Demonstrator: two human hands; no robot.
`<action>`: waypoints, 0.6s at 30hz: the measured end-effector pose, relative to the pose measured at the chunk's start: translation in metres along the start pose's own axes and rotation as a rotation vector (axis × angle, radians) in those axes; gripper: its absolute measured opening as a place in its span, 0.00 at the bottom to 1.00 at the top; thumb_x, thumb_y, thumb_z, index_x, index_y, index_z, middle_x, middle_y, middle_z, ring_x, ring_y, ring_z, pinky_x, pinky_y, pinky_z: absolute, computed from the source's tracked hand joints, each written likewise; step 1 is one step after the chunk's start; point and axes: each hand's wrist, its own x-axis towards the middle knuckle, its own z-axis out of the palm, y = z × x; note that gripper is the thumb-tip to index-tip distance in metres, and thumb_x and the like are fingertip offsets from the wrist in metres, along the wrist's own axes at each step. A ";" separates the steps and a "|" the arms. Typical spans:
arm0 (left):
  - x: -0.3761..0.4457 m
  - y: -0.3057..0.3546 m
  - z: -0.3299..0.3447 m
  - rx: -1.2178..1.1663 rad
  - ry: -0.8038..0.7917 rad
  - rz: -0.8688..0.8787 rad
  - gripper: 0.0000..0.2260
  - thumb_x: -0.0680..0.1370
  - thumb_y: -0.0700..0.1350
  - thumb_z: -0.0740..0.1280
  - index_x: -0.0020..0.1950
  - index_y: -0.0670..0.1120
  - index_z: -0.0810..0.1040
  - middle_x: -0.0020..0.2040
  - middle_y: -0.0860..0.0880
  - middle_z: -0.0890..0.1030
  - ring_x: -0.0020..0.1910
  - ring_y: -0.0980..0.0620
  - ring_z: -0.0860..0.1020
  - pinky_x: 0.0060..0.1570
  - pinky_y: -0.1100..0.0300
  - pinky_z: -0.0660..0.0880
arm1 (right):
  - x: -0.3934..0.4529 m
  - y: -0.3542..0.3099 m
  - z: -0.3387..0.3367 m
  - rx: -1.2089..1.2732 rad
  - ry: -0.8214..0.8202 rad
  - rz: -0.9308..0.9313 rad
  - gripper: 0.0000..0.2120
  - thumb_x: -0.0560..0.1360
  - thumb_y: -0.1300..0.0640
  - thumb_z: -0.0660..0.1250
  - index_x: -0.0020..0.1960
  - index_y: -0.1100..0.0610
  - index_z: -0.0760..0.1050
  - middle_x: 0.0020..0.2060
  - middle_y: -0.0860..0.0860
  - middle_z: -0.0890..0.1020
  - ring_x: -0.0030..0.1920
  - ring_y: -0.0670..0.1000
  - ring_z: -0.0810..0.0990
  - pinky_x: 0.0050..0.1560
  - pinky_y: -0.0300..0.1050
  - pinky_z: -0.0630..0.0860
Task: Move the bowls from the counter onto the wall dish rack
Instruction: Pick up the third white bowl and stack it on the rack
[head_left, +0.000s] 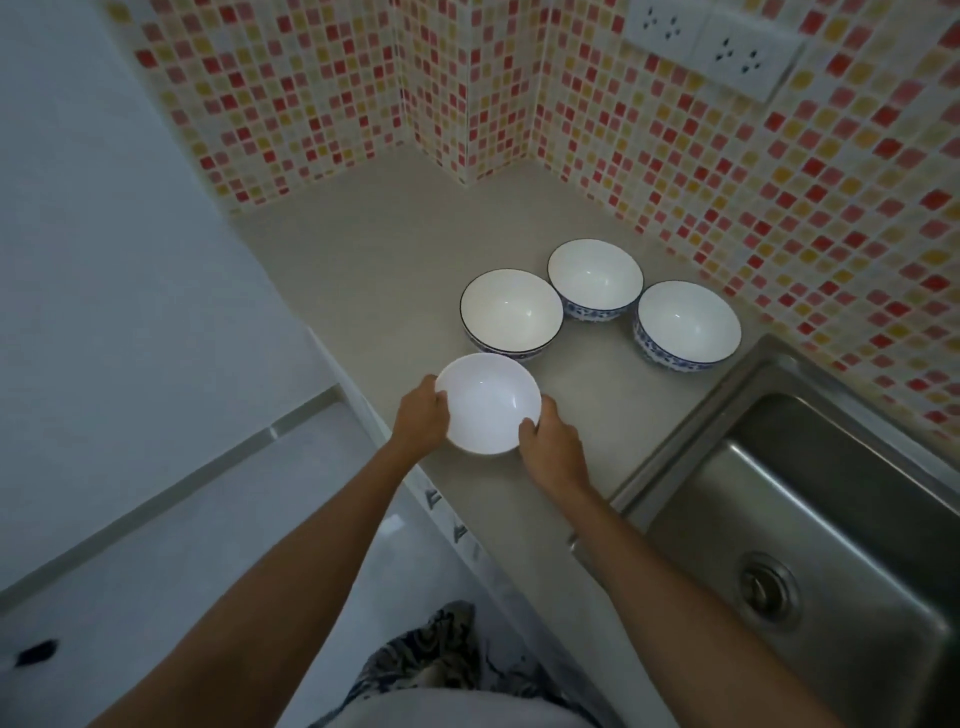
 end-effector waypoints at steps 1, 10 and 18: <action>-0.001 0.001 0.001 -0.017 -0.014 -0.007 0.15 0.82 0.40 0.53 0.65 0.36 0.68 0.62 0.34 0.76 0.58 0.37 0.75 0.52 0.53 0.70 | -0.001 0.003 -0.001 0.009 0.013 0.010 0.22 0.78 0.54 0.57 0.71 0.55 0.63 0.60 0.63 0.77 0.57 0.66 0.76 0.57 0.59 0.75; -0.018 0.062 0.048 -0.186 -0.251 0.070 0.15 0.81 0.42 0.55 0.67 0.41 0.69 0.63 0.39 0.76 0.52 0.47 0.72 0.49 0.59 0.66 | -0.026 0.058 -0.055 0.143 0.214 0.154 0.19 0.77 0.56 0.56 0.67 0.55 0.68 0.55 0.60 0.80 0.54 0.62 0.77 0.53 0.57 0.77; -0.060 0.169 0.124 -0.334 -0.548 0.136 0.29 0.75 0.69 0.52 0.68 0.52 0.68 0.61 0.48 0.75 0.59 0.43 0.76 0.60 0.41 0.75 | -0.079 0.125 -0.148 0.282 0.465 0.206 0.20 0.78 0.57 0.55 0.70 0.55 0.67 0.56 0.52 0.77 0.53 0.53 0.75 0.51 0.48 0.74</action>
